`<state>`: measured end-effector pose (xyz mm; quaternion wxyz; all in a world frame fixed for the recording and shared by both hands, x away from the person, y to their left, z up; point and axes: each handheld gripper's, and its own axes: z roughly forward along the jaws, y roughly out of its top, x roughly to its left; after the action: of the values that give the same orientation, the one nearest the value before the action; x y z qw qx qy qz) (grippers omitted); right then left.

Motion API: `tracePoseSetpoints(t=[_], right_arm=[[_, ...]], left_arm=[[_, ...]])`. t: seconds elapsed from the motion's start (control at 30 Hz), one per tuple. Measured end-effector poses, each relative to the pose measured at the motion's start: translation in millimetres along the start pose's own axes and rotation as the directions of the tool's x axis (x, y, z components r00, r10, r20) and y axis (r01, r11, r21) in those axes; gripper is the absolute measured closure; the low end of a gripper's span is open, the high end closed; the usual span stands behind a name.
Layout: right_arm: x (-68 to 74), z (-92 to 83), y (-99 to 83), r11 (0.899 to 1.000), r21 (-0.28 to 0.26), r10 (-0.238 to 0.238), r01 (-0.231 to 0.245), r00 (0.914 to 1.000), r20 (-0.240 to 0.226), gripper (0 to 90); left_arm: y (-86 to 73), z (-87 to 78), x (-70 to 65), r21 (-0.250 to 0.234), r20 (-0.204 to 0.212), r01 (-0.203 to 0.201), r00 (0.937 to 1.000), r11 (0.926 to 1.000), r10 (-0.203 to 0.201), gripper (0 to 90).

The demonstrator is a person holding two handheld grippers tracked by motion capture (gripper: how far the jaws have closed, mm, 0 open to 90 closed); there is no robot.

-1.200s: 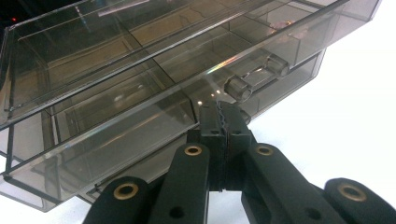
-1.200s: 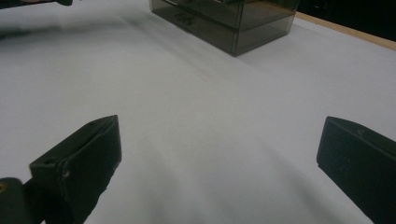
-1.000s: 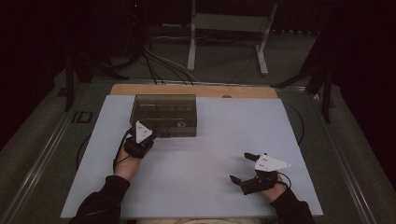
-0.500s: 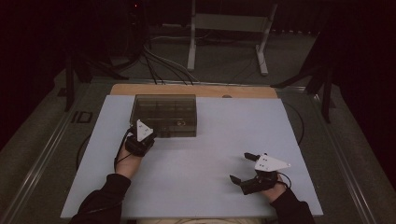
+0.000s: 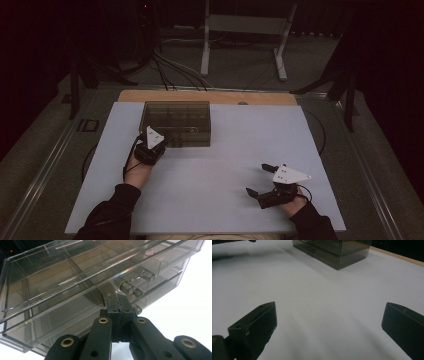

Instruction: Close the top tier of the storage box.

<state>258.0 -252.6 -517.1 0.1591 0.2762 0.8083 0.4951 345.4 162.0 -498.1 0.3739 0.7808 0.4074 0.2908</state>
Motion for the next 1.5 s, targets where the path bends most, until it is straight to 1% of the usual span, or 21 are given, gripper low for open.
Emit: tracePoseSetpoints(t=[0.67, 1.2, 1.5], right_arm=[[0.0, -0.2, -0.2, 1.0, 0.001, 0.001, -0.001, 1.0, 0.0, 0.0], [0.0, -0.1, -0.5, 1.0, 0.001, 0.003, -0.003, 1.0, 0.0, 0.0], [0.0, 0.0, -0.5, 1.0, 0.002, 0.002, -0.002, 1.0, -0.001, 0.0]], left_arm=[[2.9, 4.8, 3.8, -0.001, -0.007, -0.003, 1.0, 1.0, 0.003, 89.4], [5.0, 8.9, 2.3, -0.001, -0.006, -0.017, 0.9998, 0.9999, 0.017, 89.5], [5.3, 9.4, 1.5, 0.002, -0.006, -0.016, 0.9999, 0.9999, 0.016, 89.4]])
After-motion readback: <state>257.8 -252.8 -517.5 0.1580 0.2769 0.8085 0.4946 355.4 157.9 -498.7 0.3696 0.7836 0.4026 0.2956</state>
